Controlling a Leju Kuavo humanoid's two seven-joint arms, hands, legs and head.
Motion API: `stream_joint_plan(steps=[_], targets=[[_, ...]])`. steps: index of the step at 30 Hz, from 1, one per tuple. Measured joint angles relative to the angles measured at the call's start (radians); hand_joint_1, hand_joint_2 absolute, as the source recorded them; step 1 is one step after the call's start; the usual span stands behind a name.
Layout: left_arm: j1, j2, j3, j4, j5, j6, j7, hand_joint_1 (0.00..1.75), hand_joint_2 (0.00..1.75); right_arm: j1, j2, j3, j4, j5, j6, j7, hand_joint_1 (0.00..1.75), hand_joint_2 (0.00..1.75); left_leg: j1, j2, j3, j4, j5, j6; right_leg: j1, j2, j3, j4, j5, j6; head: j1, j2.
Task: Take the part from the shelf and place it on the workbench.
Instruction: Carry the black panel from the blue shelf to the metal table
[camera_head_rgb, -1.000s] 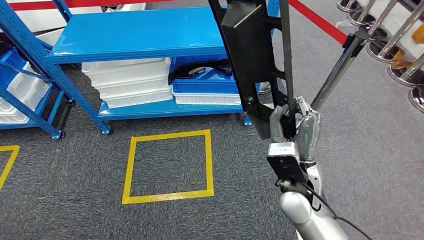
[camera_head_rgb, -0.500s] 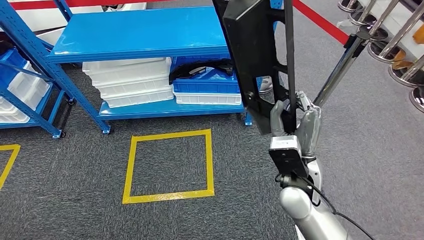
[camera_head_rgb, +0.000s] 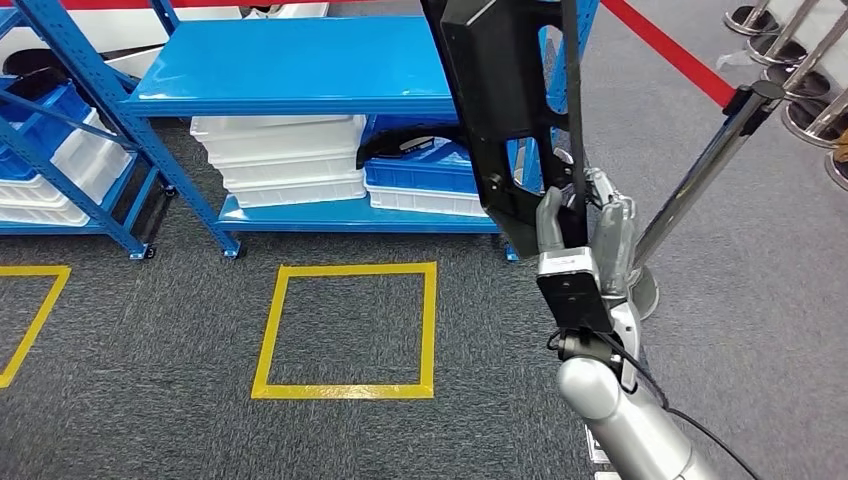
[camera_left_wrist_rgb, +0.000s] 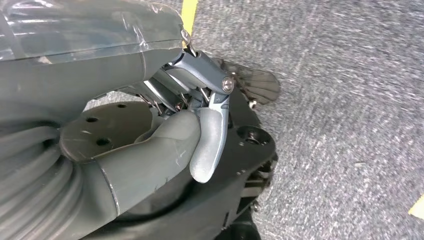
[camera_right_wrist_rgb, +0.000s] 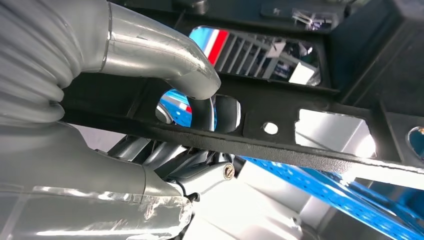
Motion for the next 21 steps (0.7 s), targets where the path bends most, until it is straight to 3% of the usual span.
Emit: stream_joint_plan(steps=[1, 3, 5, 6, 7, 8, 9, 11, 13, 15, 16, 18, 19, 21], targets=[[0.003, 0.0, 0.001, 0.0, 0.002, 0.003, -0.002, 1.75, 1.75, -0.004, 0.0, 0.005, 0.004, -0.003, 0.0, -0.002, 1.75, 1.75, 0.0, 0.006, -0.002, 0.008, -0.004, -0.003, 0.001, -0.01, 0.001, 0.0, -0.001, -0.008, -0.003, 0.0], [0.005, -0.001, 0.005, 0.0, 0.004, 0.008, -0.008, 1.75, 1.75, -0.014, 0.0, 0.013, 0.012, -0.008, 0.0, -0.006, 1.75, 1.75, -0.006, 0.046, -0.037, 0.081, -0.038, -0.005, 0.003, -0.032, 0.005, -0.002, -0.004, -0.023, -0.011, 0.0], [0.004, -0.001, 0.009, 0.0, 0.006, 0.009, -0.013, 1.75, 1.75, -0.02, 0.0, 0.016, 0.017, -0.01, 0.0, -0.009, 1.75, 1.75, -0.017, 0.087, -0.114, 0.223, -0.093, 0.0, 0.011, -0.057, 0.007, -0.002, -0.009, -0.032, -0.019, 0.0], [0.004, -0.001, 0.011, 0.0, 0.006, 0.009, -0.014, 1.75, 1.75, -0.02, 0.0, 0.018, 0.02, -0.011, 0.0, -0.009, 1.75, 1.75, -0.022, 0.094, -0.151, 0.285, -0.11, 0.004, 0.016, -0.069, 0.008, -0.002, -0.011, -0.036, -0.02, 0.0], [0.005, -0.001, 0.013, 0.0, 0.005, 0.008, -0.014, 1.75, 1.75, -0.02, 0.0, 0.021, 0.024, -0.01, 0.0, -0.008, 1.75, 1.75, -0.027, 0.096, -0.173, 0.315, -0.109, 0.01, 0.022, -0.082, 0.011, -0.002, -0.014, -0.039, -0.021, 0.0], [0.006, -0.001, 0.014, 0.0, 0.003, 0.006, -0.014, 1.75, 1.75, -0.021, 0.0, 0.024, 0.027, -0.01, 0.0, -0.007, 1.75, 1.75, -0.032, 0.099, -0.177, 0.308, -0.088, 0.02, 0.027, -0.093, 0.015, -0.002, -0.018, -0.042, -0.021, 0.0], [0.008, -0.001, 0.014, 0.0, 0.001, 0.004, -0.014, 1.75, 1.75, -0.022, 0.0, 0.028, 0.03, -0.008, 0.0, -0.004, 1.75, 1.75, -0.039, 0.107, -0.16, 0.259, -0.048, 0.033, 0.032, -0.104, 0.021, -0.002, -0.022, -0.044, -0.021, 0.0], [0.012, 0.0, 0.015, 0.001, -0.002, 0.0, -0.012, 1.75, 1.75, -0.027, -0.001, 0.032, 0.032, -0.007, 0.0, 0.0, 1.75, 1.75, -0.059, 0.146, -0.109, 0.129, 0.02, 0.063, 0.041, -0.123, 0.032, -0.003, -0.03, -0.044, -0.02, 0.0], [0.014, 0.002, 0.015, 0.001, -0.004, -0.005, -0.011, 1.75, 1.75, -0.03, -0.001, 0.035, 0.034, -0.006, 0.0, 0.003, 1.75, 1.75, -0.073, 0.173, -0.085, 0.059, 0.039, 0.077, 0.045, -0.142, 0.035, -0.006, -0.034, -0.039, -0.018, 0.0], [0.015, 0.002, 0.016, 0.001, -0.005, -0.009, -0.01, 1.75, 1.75, -0.031, -0.002, 0.037, 0.035, -0.006, 0.0, 0.006, 1.75, 1.75, -0.073, 0.157, -0.084, 0.043, 0.04, 0.076, 0.048, -0.164, 0.038, -0.01, -0.036, -0.031, -0.018, 0.0], [0.016, 0.001, 0.016, 0.001, -0.005, -0.011, -0.01, 1.75, 1.75, -0.033, -0.002, 0.038, 0.036, -0.006, 0.0, 0.007, 1.75, 1.75, -0.069, 0.146, -0.081, 0.036, 0.043, 0.076, 0.047, -0.159, 0.04, -0.007, -0.042, -0.026, -0.018, 0.0], [0.016, 0.0, 0.016, 0.0, -0.007, -0.012, -0.009, 1.75, 1.75, -0.038, -0.003, 0.042, 0.038, -0.006, 0.0, 0.008, 1.75, 1.75, -0.059, 0.124, -0.072, 0.02, 0.051, 0.077, 0.044, -0.11, 0.023, 0.041, -0.075, -0.018, -0.014, 0.0], [0.016, 0.0, 0.016, 0.0, -0.008, -0.013, -0.009, 1.75, 1.75, -0.039, -0.004, 0.044, 0.039, -0.007, 0.0, 0.01, 1.75, 1.75, -0.056, 0.113, -0.071, 0.017, 0.053, 0.079, 0.039, -0.077, -0.002, 0.095, -0.102, -0.015, -0.009, 0.0], [0.015, -0.001, 0.016, 0.0, -0.009, -0.015, -0.009, 1.75, 1.75, -0.04, -0.007, 0.048, 0.043, -0.009, 0.0, 0.013, 1.75, 1.75, -0.055, 0.088, -0.071, 0.018, 0.053, 0.081, 0.035, -0.048, -0.07, 0.222, -0.149, -0.009, 0.001, 0.0]])
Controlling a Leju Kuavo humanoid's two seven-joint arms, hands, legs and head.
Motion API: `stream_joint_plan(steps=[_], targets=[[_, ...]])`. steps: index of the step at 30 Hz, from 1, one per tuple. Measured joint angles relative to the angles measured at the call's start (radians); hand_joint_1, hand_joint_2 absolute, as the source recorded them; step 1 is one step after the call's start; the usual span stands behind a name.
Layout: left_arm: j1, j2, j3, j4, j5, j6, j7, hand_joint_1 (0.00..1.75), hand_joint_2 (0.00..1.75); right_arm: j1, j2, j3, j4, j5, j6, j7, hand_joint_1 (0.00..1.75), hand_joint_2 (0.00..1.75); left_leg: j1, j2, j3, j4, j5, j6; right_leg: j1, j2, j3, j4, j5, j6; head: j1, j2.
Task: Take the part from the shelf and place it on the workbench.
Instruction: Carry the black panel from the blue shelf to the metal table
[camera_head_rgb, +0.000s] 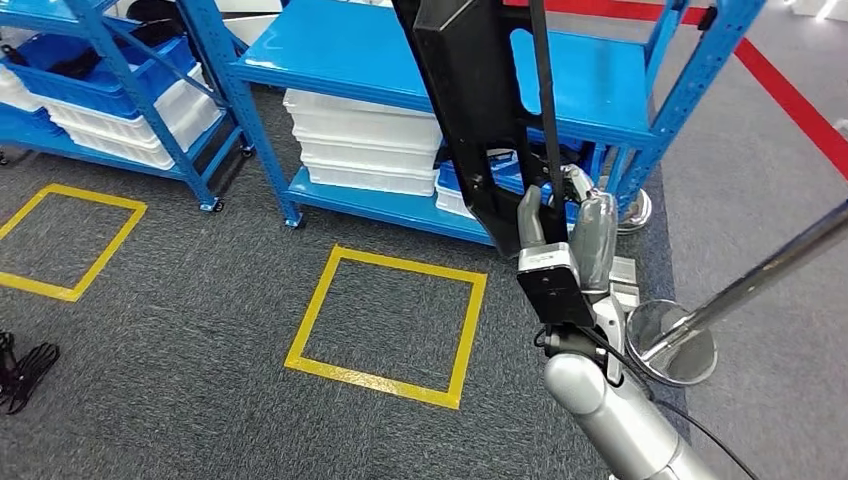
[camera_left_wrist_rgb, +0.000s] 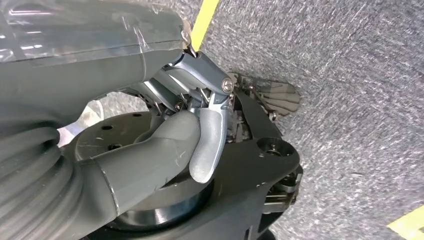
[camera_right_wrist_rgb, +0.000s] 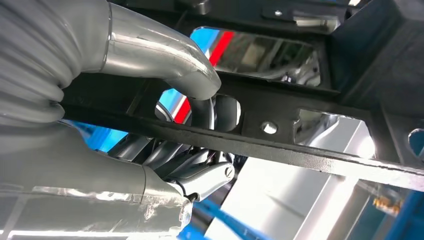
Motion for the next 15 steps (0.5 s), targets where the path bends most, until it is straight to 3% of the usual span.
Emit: stream_joint_plan(steps=[1, 2, 4, 6, 8, 9, 10, 12, 14, 15], targets=[[0.0, -0.001, 0.0, 0.0, 0.0, -0.001, 0.0, 1.75, 1.75, 0.0, -0.002, 0.003, 0.003, -0.003, 0.0, 0.003, 1.75, 1.75, 0.0, -0.015, 0.0, 0.001, -0.001, 0.0, -0.001, 0.003, -0.023, 0.035, 0.0, 0.002, 0.003, 0.0], [0.0, -0.001, 0.0, 0.0, 0.0, -0.002, 0.0, 1.75, 1.75, 0.0, -0.003, 0.006, 0.005, -0.006, 0.0, 0.006, 1.75, 1.75, 0.0, -0.03, 0.001, 0.003, -0.001, -0.001, -0.002, 0.005, -0.029, 0.031, 0.02, 0.004, 0.005, 0.0], [0.001, -0.003, 0.0, -0.001, 0.0, -0.005, 0.0, 1.75, 1.75, -0.003, -0.006, 0.011, 0.009, -0.011, 0.0, 0.013, 1.75, 1.75, 0.002, -0.06, 0.003, 0.009, -0.006, -0.005, -0.006, 0.027, 0.008, -0.08, 0.102, 0.002, 0.009, 0.0], [-0.001, -0.004, 0.0, -0.001, 0.0, -0.007, 0.0, 1.75, 1.75, -0.005, -0.009, 0.015, 0.012, -0.011, 0.0, 0.018, 1.75, 1.75, 0.004, -0.086, -0.004, 0.02, -0.011, -0.014, -0.013, 0.085, 0.05, -0.188, 0.148, -0.002, 0.009, 0.0], [-0.002, -0.005, 0.0, -0.001, 0.001, -0.008, -0.001, 1.75, 1.75, -0.004, -0.011, 0.017, 0.014, -0.009, 0.0, 0.022, 1.75, 1.75, 0.01, -0.111, -0.016, 0.023, -0.011, -0.026, -0.013, 0.112, 0.06, -0.215, 0.146, -0.01, 0.007, 0.0], [-0.001, -0.005, 0.0, -0.001, 0.001, -0.008, -0.001, 1.75, 1.75, -0.003, -0.012, 0.018, 0.015, -0.008, 0.0, 0.023, 1.75, 1.75, 0.012, -0.125, -0.02, 0.022, -0.009, -0.032, -0.013, 0.101, 0.063, -0.22, 0.145, -0.017, 0.007, 0.0], [0.0, -0.005, 0.0, -0.001, 0.001, -0.008, -0.001, 1.75, 1.75, -0.004, -0.012, 0.018, 0.015, -0.007, 0.0, 0.024, 1.75, 1.75, 0.011, -0.124, -0.02, 0.025, -0.011, -0.038, -0.014, 0.085, 0.068, -0.224, 0.145, -0.023, 0.008, 0.0], [0.001, -0.005, 0.0, -0.001, 0.001, -0.008, -0.001, 1.75, 1.75, -0.006, -0.012, 0.019, 0.016, -0.007, 0.0, 0.024, 1.75, 1.75, 0.004, -0.079, -0.038, 0.071, -0.036, -0.049, -0.019, 0.052, 0.08, -0.234, 0.145, -0.035, 0.0, 0.0], [0.0, -0.004, 0.001, 0.0, 0.002, -0.007, -0.002, 1.75, 1.75, -0.007, -0.012, 0.019, 0.016, -0.006, 0.0, 0.024, 1.75, 1.75, 0.002, -0.014, -0.096, 0.186, -0.089, -0.058, -0.018, 0.019, 0.09, -0.237, 0.139, -0.043, -0.011, 0.0], [-0.001, -0.003, 0.002, 0.0, 0.002, -0.007, -0.002, 1.75, 1.75, -0.006, -0.013, 0.02, 0.016, -0.006, 0.0, 0.024, 1.75, 1.75, 0.003, 0.001, -0.131, 0.25, -0.111, -0.061, -0.017, 0.002, 0.093, -0.237, 0.136, -0.044, -0.013, 0.0]])
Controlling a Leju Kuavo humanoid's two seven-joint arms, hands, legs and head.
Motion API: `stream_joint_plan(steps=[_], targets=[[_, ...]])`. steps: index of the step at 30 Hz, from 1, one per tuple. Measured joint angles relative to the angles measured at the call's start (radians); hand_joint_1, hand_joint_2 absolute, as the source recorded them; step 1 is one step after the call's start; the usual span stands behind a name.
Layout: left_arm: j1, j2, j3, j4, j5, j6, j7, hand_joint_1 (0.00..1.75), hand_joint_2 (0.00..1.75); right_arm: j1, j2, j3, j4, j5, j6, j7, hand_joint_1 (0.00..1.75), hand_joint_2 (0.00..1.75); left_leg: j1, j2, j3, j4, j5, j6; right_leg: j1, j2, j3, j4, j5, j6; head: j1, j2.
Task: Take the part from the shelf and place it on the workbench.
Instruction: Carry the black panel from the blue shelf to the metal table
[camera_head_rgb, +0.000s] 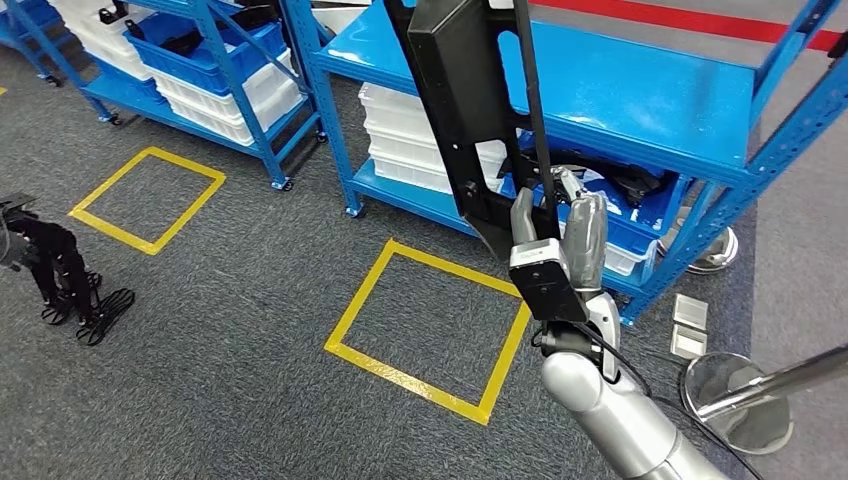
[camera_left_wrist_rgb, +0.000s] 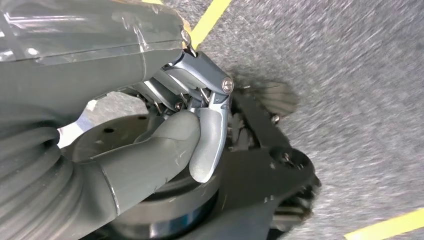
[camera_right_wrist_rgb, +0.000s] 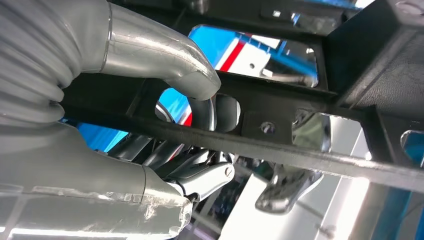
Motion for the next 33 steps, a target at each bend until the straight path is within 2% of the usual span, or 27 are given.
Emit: stream_joint_plan(steps=[1, 2, 3, 4, 6, 8, 10, 11, 13, 14, 15, 16, 17, 18, 19, 20, 21, 22, 23, 25, 26, 27, 29, 30, 31, 32, 33], targets=[[0.0, 0.001, 0.0, 0.0, 0.0, 0.0, -0.001, 1.75, 1.75, 0.0, 0.0, 0.0, 0.0, 0.0, 0.0, 0.0, 1.75, 1.75, 0.001, 0.006, -0.024, 0.04, -0.007, -0.001, 0.001, -0.016, 0.003, 0.0, -0.004, 0.0, 0.0, 0.0], [0.001, 0.001, 0.001, 0.0, 0.0, 0.0, -0.002, 1.75, 1.75, 0.001, 0.0, 0.001, 0.001, 0.0, 0.0, 0.0, 1.75, 1.75, 0.002, 0.009, -0.03, 0.044, 0.005, -0.001, 0.002, -0.032, 0.007, 0.0, -0.008, 0.0, -0.001, 0.0], [0.001, 0.002, 0.001, 0.001, 0.0, 0.0, -0.002, 1.75, 1.75, 0.001, 0.0, 0.001, 0.001, 0.0, 0.0, 0.0, 1.75, 1.75, 0.002, 0.014, -0.015, 0.009, 0.034, 0.002, 0.002, -0.046, 0.013, 0.0, -0.012, 0.001, -0.001, 0.0], [0.003, 0.003, 0.001, 0.001, 0.0, 0.0, -0.002, 1.75, 1.75, 0.0, 0.0, 0.002, 0.001, 0.0, 0.0, 0.001, 1.75, 1.75, 0.0, 0.024, 0.018, -0.059, 0.074, 0.006, 0.003, -0.058, 0.02, 0.0, -0.018, 0.003, -0.001, 0.0], [0.005, 0.004, 0.001, 0.002, -0.001, 0.001, 0.0, 1.75, 1.75, 0.0, -0.001, 0.002, 0.001, 0.001, 0.0, 0.001, 1.75, 1.75, -0.01, 0.063, 0.078, -0.182, 0.123, 0.017, 0.007, -0.079, 0.033, -0.001, -0.029, 0.009, -0.002, 0.0], [0.006, 0.005, 0.002, 0.003, -0.002, 0.001, 0.0, 1.75, 1.75, -0.001, -0.002, 0.002, 0.001, 0.002, 0.0, 0.002, 1.75, 1.75, -0.019, 0.079, 0.094, -0.223, 0.126, 0.027, 0.013, -0.099, 0.041, -0.005, -0.035, 0.018, -0.002, 0.0], [0.006, 0.005, 0.002, 0.003, -0.004, 0.0, 0.0, 1.75, 1.75, -0.002, -0.002, 0.004, 0.001, 0.01, 0.0, 0.006, 1.75, 1.75, -0.016, 0.058, 0.095, -0.233, 0.128, 0.035, 0.015, -0.117, 0.05, -0.01, -0.041, 0.027, -0.001, 0.0], [0.006, 0.005, 0.002, 0.003, -0.006, 0.0, -0.001, 1.75, 1.75, -0.002, -0.002, 0.005, 0.001, 0.017, 0.0, 0.01, 1.75, 1.75, -0.013, 0.047, 0.101, -0.24, 0.13, 0.039, 0.014, -0.108, 0.053, -0.005, -0.05, 0.032, 0.0, 0.0], [0.006, 0.004, 0.002, 0.003, -0.013, 0.0, -0.002, 1.75, 1.75, 0.0, -0.003, 0.006, 0.001, 0.034, 0.0, 0.018, 1.75, 1.75, -0.004, 0.027, 0.114, -0.255, 0.133, 0.047, 0.012, -0.056, 0.028, 0.061, -0.091, 0.038, 0.007, 0.0], [0.005, 0.004, 0.002, 0.003, -0.015, -0.001, -0.003, 1.75, 1.75, 0.003, -0.004, 0.007, 0.001, 0.04, 0.0, 0.02, 1.75, 1.75, -0.003, 0.016, 0.117, -0.257, 0.133, 0.05, 0.011, -0.025, -0.005, 0.125, -0.119, 0.039, 0.011, 0.0], [0.004, 0.003, 0.002, 0.003, -0.015, -0.001, -0.003, 1.75, 1.75, 0.007, -0.005, 0.008, 0.001, 0.043, 0.0, 0.021, 1.75, 1.75, -0.003, 0.004, 0.117, -0.257, 0.133, 0.052, 0.011, -0.008, -0.044, 0.195, -0.144, 0.039, 0.015, 0.0], [0.003, 0.002, 0.002, 0.003, -0.015, -0.001, -0.003, 1.75, 1.75, 0.013, -0.005, 0.008, 0.002, 0.044, 0.0, 0.022, 1.75, 1.75, -0.004, -0.01, 0.118, -0.257, 0.132, 0.053, 0.011, 0.0, -0.079, 0.248, -0.155, 0.04, 0.017, 0.0], [0.003, 0.002, 0.002, 0.003, -0.016, -0.001, -0.003, 1.75, 1.75, 0.019, -0.006, 0.008, 0.002, 0.045, 0.0, 0.022, 1.75, 1.75, -0.004, -0.024, 0.119, -0.256, 0.131, 0.053, 0.011, 0.003, -0.1, 0.27, -0.145, 0.039, 0.019, 0.0], [0.003, 0.001, 0.002, 0.003, -0.018, -0.001, -0.003, 1.75, 1.75, 0.022, -0.006, 0.009, 0.002, 0.045, 0.0, 0.022, 1.75, 1.75, -0.004, -0.039, 0.12, -0.254, 0.13, 0.053, 0.011, 0.006, -0.101, 0.249, -0.114, 0.038, 0.019, 0.0], [0.003, 0.0, 0.002, 0.003, -0.021, -0.002, -0.003, 1.75, 1.75, 0.024, -0.006, 0.009, 0.002, 0.046, 0.0, 0.022, 1.75, 1.75, -0.003, -0.054, 0.122, -0.252, 0.127, 0.051, 0.01, 0.014, -0.086, 0.193, -0.068, 0.036, 0.021, 0.0], [0.002, 0.0, 0.002, 0.003, -0.023, -0.002, -0.003, 1.75, 1.75, 0.025, -0.006, 0.009, 0.002, 0.047, 0.0, 0.021, 1.75, 1.75, -0.002, -0.069, 0.123, -0.249, 0.124, 0.048, 0.007, 0.036, -0.063, 0.129, -0.028, 0.035, 0.021, 0.0], [0.001, -0.001, 0.002, 0.003, -0.025, -0.002, -0.003, 1.75, 1.75, 0.026, -0.006, 0.009, 0.003, 0.049, 0.0, 0.02, 1.75, 1.75, -0.002, -0.082, 0.121, -0.242, 0.121, 0.044, 0.003, 0.062, -0.042, 0.069, 0.0, 0.035, 0.02, 0.0], [-0.001, -0.002, 0.002, 0.003, -0.027, -0.003, -0.003, 1.75, 1.75, 0.028, -0.006, 0.009, 0.003, 0.051, 0.0, 0.019, 1.75, 1.75, 0.0, -0.094, 0.116, -0.237, 0.119, 0.039, 0.001, 0.084, -0.029, 0.032, 0.011, 0.034, 0.019, 0.0], [-0.001, -0.002, 0.002, 0.003, -0.029, -0.003, -0.003, 1.75, 1.75, 0.031, -0.006, 0.009, 0.003, 0.053, -0.001, 0.018, 1.75, 1.75, 0.002, -0.105, 0.11, -0.234, 0.119, 0.034, 0.001, 0.097, -0.023, 0.018, 0.009, 0.033, 0.017, 0.0], [-0.001, -0.002, 0.002, 0.003, -0.033, -0.003, -0.004, 1.75, 1.75, 0.037, -0.006, 0.009, 0.003, 0.055, -0.001, 0.016, 1.75, 1.75, 0.006, -0.128, 0.102, -0.232, 0.121, 0.022, 0.002, 0.08, -0.02, 0.01, 0.007, 0.025, 0.016, 0.0], [0.0, -0.002, 0.002, 0.003, -0.034, -0.003, -0.004, 1.75, 1.75, 0.039, -0.006, 0.009, 0.003, 0.056, -0.001, 0.016, 1.75, 1.75, 0.005, -0.12, 0.1, -0.226, 0.116, 0.016, 0.002, 0.067, -0.016, 0.006, 0.008, 0.02, 0.014, 0.0], [0.0, -0.002, 0.002, 0.003, -0.035, -0.003, -0.004, 1.75, 1.75, 0.04, -0.006, 0.009, 0.003, 0.056, -0.001, 0.015, 1.75, 1.75, 0.002, -0.097, 0.093, -0.205, 0.104, 0.009, 0.001, 0.053, -0.011, 0.003, 0.008, 0.014, 0.01, 0.0], [-0.002, -0.002, 0.002, 0.004, -0.036, -0.002, -0.005, 1.75, 1.75, 0.045, -0.007, 0.009, 0.003, 0.057, -0.001, 0.015, 1.75, 1.75, -0.001, -0.027, 0.048, -0.104, 0.054, -0.002, 0.002, 0.022, -0.002, -0.001, 0.005, 0.005, -0.002, 0.0], [-0.003, -0.001, 0.002, 0.004, -0.036, -0.001, -0.005, 1.75, 1.75, 0.049, -0.007, 0.009, 0.002, 0.058, -0.001, 0.014, 1.75, 1.75, 0.0, -0.005, 0.012, -0.036, 0.026, -0.006, 0.004, 0.006, 0.0, -0.001, 0.002, 0.002, -0.006, 0.0], [-0.004, -0.001, 0.002, 0.005, -0.037, -0.001, -0.005, 1.75, 1.75, 0.053, -0.007, 0.009, 0.002, 0.06, -0.001, 0.015, 1.75, 1.75, 0.001, 0.005, -0.019, 0.022, 0.007, -0.008, 0.006, -0.01, 0.002, -0.001, -0.001, 0.0, -0.007, 0.0], [-0.004, -0.001, 0.002, 0.005, -0.039, -0.001, -0.005, 1.75, 1.75, 0.056, -0.007, 0.009, 0.002, 0.064, -0.001, 0.015, 1.75, 1.75, 0.001, 0.009, -0.035, 0.051, 0.004, -0.008, 0.007, -0.025, 0.005, -0.001, -0.004, -0.001, -0.008, 0.0], [-0.004, -0.001, 0.002, 0.005, -0.041, -0.001, -0.005, 1.75, 1.75, 0.06, -0.007, 0.009, 0.002, 0.069, -0.001, 0.015, 1.75, 1.75, 0.001, 0.011, -0.031, 0.04, 0.021, -0.006, 0.009, -0.04, 0.008, -0.001, -0.007, -0.001, -0.008, 0.0]])
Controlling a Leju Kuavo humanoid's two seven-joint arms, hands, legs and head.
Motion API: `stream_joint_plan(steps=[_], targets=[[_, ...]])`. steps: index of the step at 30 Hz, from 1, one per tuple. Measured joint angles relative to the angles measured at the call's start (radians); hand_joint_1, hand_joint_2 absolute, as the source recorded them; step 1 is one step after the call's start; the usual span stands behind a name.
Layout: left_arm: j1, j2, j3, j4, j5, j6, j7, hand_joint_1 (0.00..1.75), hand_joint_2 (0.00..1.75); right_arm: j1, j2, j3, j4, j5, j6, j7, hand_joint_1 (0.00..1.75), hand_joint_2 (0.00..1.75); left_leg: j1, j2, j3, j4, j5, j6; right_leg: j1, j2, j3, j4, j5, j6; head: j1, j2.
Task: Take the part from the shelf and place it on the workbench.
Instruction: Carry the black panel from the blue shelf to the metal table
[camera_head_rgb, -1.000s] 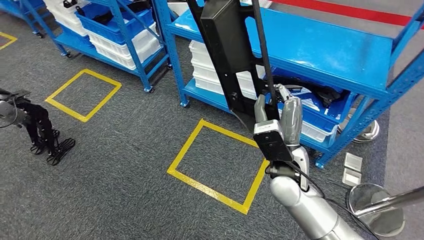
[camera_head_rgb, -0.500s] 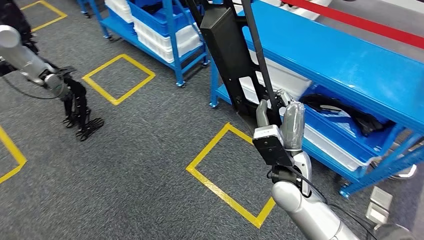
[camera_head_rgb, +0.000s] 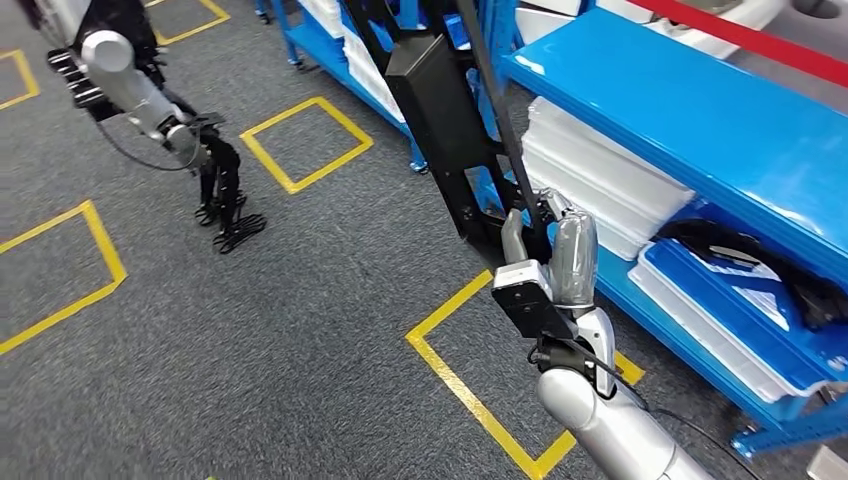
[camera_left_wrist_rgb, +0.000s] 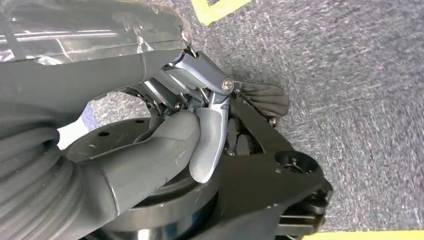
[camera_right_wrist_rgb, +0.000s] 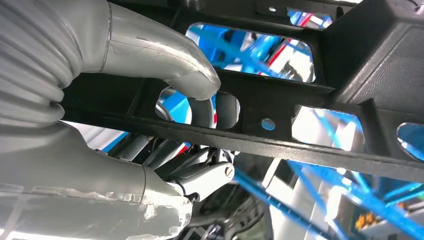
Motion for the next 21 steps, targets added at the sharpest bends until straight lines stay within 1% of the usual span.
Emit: stream_joint_plan(steps=[1, 2, 3, 4, 5, 6, 7, 8, 9, 10, 11, 12, 13, 14, 15, 16, 17, 18, 19, 20, 21], targets=[[0.001, 0.0, 0.0, 0.0, -0.002, 0.0, 0.0, 1.75, 1.75, 0.003, 0.0, 0.0, 0.0, 0.005, 0.0, 0.0, 1.75, 1.75, -0.002, 0.007, 0.026, -0.053, 0.033, 0.005, 0.001, -0.013, 0.005, 0.0, -0.004, 0.0, 0.0, 0.0], [0.001, 0.001, 0.0, 0.001, -0.004, 0.0, 0.001, 1.75, 1.75, 0.005, 0.0, 0.0, -0.001, 0.009, 0.0, 0.001, 1.75, 1.75, -0.006, 0.024, 0.063, -0.128, 0.069, 0.013, 0.003, -0.026, 0.011, -0.001, -0.008, 0.001, -0.001, 0.0], [0.002, 0.002, 0.0, 0.002, -0.006, 0.0, 0.002, 1.75, 1.75, 0.007, 0.0, -0.001, -0.002, 0.011, 0.0, 0.003, 1.75, 1.75, -0.012, 0.047, 0.097, -0.196, 0.095, 0.022, 0.006, -0.038, 0.017, -0.001, -0.013, 0.004, 0.0, 0.0], [0.002, 0.003, 0.0, 0.003, -0.008, -0.001, 0.002, 1.75, 1.75, 0.01, -0.001, -0.001, -0.003, 0.013, 0.0, 0.005, 1.75, 1.75, -0.019, 0.065, 0.121, -0.246, 0.111, 0.031, 0.008, -0.048, 0.021, -0.002, -0.017, 0.007, 0.0, 0.0], [0.003, 0.004, 0.0, 0.003, -0.01, -0.002, 0.003, 1.75, 1.75, 0.014, -0.001, -0.002, -0.003, 0.015, 0.0, 0.008, 1.75, 1.75, -0.024, 0.075, 0.13, -0.27, 0.113, 0.037, 0.009, -0.058, 0.025, -0.004, -0.02, 0.01, 0.0, 0.0], [0.003, 0.005, 0.0, 0.004, -0.012, -0.003, 0.003, 1.75, 1.75, 0.019, -0.001, -0.002, -0.003, 0.018, 0.0, 0.011, 1.75, 1.75, -0.028, 0.071, 0.131, -0.274, 0.111, 0.041, 0.011, -0.068, 0.028, -0.007, -0.022, 0.014, 0.0, 0.0], [0.003, 0.005, 0.0, 0.004, -0.014, -0.004, 0.004, 1.75, 1.75, 0.024, -0.002, -0.002, -0.005, 0.022, 0.0, 0.012, 1.75, 1.75, -0.027, 0.058, 0.132, -0.28, 0.113, 0.045, 0.011, -0.079, 0.033, -0.011, -0.024, 0.019, 0.0, 0.0], [0.003, 0.004, 0.0, 0.004, -0.015, -0.005, 0.006, 1.75, 1.75, 0.029, -0.002, -0.003, -0.007, 0.025, 0.0, 0.011, 1.75, 1.75, -0.024, 0.046, 0.137, -0.289, 0.116, 0.048, 0.01, -0.077, 0.039, -0.01, -0.029, 0.024, 0.001, 0.0], [0.003, 0.003, 0.0, 0.004, -0.016, -0.006, 0.007, 1.75, 1.75, 0.033, -0.002, -0.005, -0.01, 0.028, 0.0, 0.009, 1.75, 1.75, -0.019, 0.034, 0.144, -0.299, 0.12, 0.052, 0.01, -0.058, 0.039, 0.002, -0.042, 0.027, 0.001, 0.0], [0.003, 0.002, 0.0, 0.003, -0.017, -0.006, 0.008, 1.75, 1.75, 0.037, -0.003, -0.008, -0.014, 0.03, 0.0, 0.007, 1.75, 1.75, -0.015, 0.024, 0.152, -0.309, 0.124, 0.057, 0.009, -0.03, 0.028, 0.034, -0.063, 0.03, 0.003, 0.0], [0.003, 0.0, 0.0, 0.003, -0.017, -0.006, 0.008, 1.75, 1.75, 0.042, -0.005, -0.012, -0.017, 0.031, -0.001, 0.005, 1.75, 1.75, -0.012, 0.013, 0.157, -0.314, 0.126, 0.06, 0.006, 0.004, 0.003, 0.089, -0.091, 0.032, 0.005, 0.0], [0.002, -0.001, 0.0, 0.003, -0.017, -0.006, 0.008, 1.75, 1.75, 0.048, -0.006, -0.015, -0.018, 0.031, -0.001, 0.004, 1.75, 1.75, -0.011, 0.001, 0.158, -0.315, 0.126, 0.063, 0.006, 0.029, -0.033, 0.157, -0.121, 0.033, 0.008, 0.0], [0.001, -0.002, 0.0, 0.003, -0.017, -0.006, 0.009, 1.75, 1.75, 0.054, -0.007, -0.017, -0.019, 0.031, -0.001, 0.003, 1.75, 1.75, -0.01, -0.012, 0.157, -0.314, 0.125, 0.064, 0.005, 0.04, -0.07, 0.22, -0.142, 0.035, 0.01, 0.0], [0.001, -0.002, 0.0, 0.003, -0.017, -0.007, 0.009, 1.75, 1.75, 0.059, -0.008, -0.018, -0.02, 0.031, -0.001, 0.003, 1.75, 1.75, -0.009, -0.027, 0.157, -0.311, 0.124, 0.065, 0.004, 0.044, -0.097, 0.259, -0.144, 0.038, 0.013, 0.0], [0.001, -0.003, 0.0, 0.003, -0.018, -0.007, 0.009, 1.75, 1.75, 0.062, -0.008, -0.019, -0.02, 0.031, -0.001, 0.003, 1.75, 1.75, -0.008, -0.042, 0.157, -0.308, 0.121, 0.063, 0.003, 0.045, -0.107, 0.261, -0.127, 0.04, 0.013, 0.0], [0.001, -0.003, 0.0, 0.003, -0.019, -0.007, 0.009, 1.75, 1.75, 0.063, -0.008, -0.02, -0.02, 0.031, -0.001, 0.004, 1.75, 1.75, -0.006, -0.057, 0.157, -0.302, 0.118, 0.061, 0.0, 0.049, -0.098, 0.223, -0.09, 0.042, 0.015, 0.0], [0.001, -0.004, 0.0, 0.003, -0.02, -0.008, 0.009, 1.75, 1.75, 0.063, -0.009, -0.021, -0.02, 0.032, -0.001, 0.006, 1.75, 1.75, -0.003, -0.072, 0.157, -0.294, 0.113, 0.056, -0.004, 0.06, -0.075, 0.158, -0.046, 0.045, 0.016, 0.0], [0.001, -0.004, 0.0, 0.003, -0.022, -0.008, 0.009, 1.75, 1.75, 0.064, -0.01, -0.021, -0.021, 0.032, -0.001, 0.008, 1.75, 1.75, -0.002, -0.086, 0.153, -0.284, 0.107, 0.05, -0.008, 0.086, -0.052, 0.096, -0.017, 0.048, 0.018, 0.0], [0.0, -0.004, 0.0, 0.003, -0.023, -0.009, 0.01, 1.75, 1.75, 0.066, -0.011, -0.022, -0.023, 0.033, -0.001, 0.009, 1.75, 1.75, 0.0, -0.1, 0.147, -0.273, 0.103, 0.043, -0.012, 0.109, -0.034, 0.051, 0.0, 0.048, 0.019, 0.0], [0.0, -0.004, 0.0, 0.003, -0.024, -0.009, 0.01, 1.75, 1.75, 0.068, -0.012, -0.024, -0.026, 0.034, -0.001, 0.011, 1.75, 1.75, 0.002, -0.112, 0.14, -0.265, 0.1, 0.037, -0.013, 0.125, -0.026, 0.029, 0.004, 0.046, 0.019, 0.0], [0.001, -0.004, 0.0, 0.003, -0.025, -0.009, 0.01, 1.75, 1.75, 0.069, -0.012, -0.025, -0.03, 0.035, -0.001, 0.012, 1.75, 1.75, 0.003, -0.123, 0.134, -0.261, 0.1, 0.031, -0.011, 0.132, -0.024, 0.027, -0.002, 0.041, 0.019, 0.0]])
